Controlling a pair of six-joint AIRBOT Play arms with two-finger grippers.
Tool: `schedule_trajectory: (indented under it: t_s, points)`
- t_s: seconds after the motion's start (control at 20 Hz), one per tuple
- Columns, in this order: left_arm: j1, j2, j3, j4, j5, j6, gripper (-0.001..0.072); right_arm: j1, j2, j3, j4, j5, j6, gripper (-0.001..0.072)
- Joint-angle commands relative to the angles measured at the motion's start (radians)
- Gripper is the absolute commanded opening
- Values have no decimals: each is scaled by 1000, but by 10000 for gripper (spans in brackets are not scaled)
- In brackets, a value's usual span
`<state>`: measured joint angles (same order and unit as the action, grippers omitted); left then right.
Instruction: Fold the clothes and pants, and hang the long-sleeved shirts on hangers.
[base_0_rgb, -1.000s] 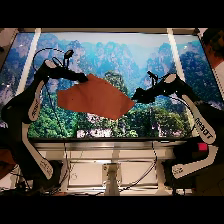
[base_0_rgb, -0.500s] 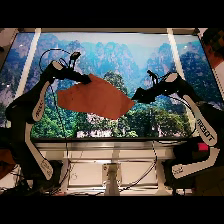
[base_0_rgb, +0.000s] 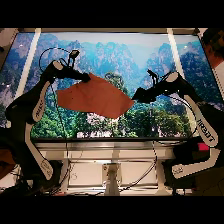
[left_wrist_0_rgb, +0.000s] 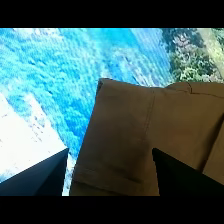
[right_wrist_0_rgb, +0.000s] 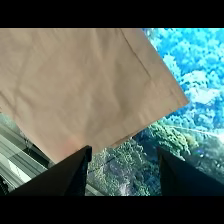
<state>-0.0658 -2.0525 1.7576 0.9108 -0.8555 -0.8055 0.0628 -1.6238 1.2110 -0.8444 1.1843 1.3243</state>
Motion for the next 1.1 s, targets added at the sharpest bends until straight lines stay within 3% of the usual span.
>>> schedule_trajectory:
  t_s: [0.0, 0.5, 0.6, 0.65, 0.75, 0.95, 1.05]
  points:
    - [-1, -6, 0, 1, 30, -2, 614, 0, 1, 1, -1, 1, -1, 478]
    - [-15, -13, 0, -12, -106, -2, 593, 0, 1, 1, -3, 0, -3, 478]
    - [-16, -18, 0, -3, -108, -2, 383, 0, 1, 1, -3, 1, -3, 478]
    - [-15, -19, 0, 6, -107, -2, 340, 0, 1, 1, -3, 1, -3, 478]
    - [-15, -19, 0, 9, -107, -2, 339, 0, 1, 1, -11, 1, -3, 478]
    - [-13, -18, 0, 33, -112, -2, 48, 0, 1, 1, -48, -3, -8, 478]
    - [-12, -12, 0, 32, -119, 11, 15, 0, 1, 1, -48, -3, -10, 477]
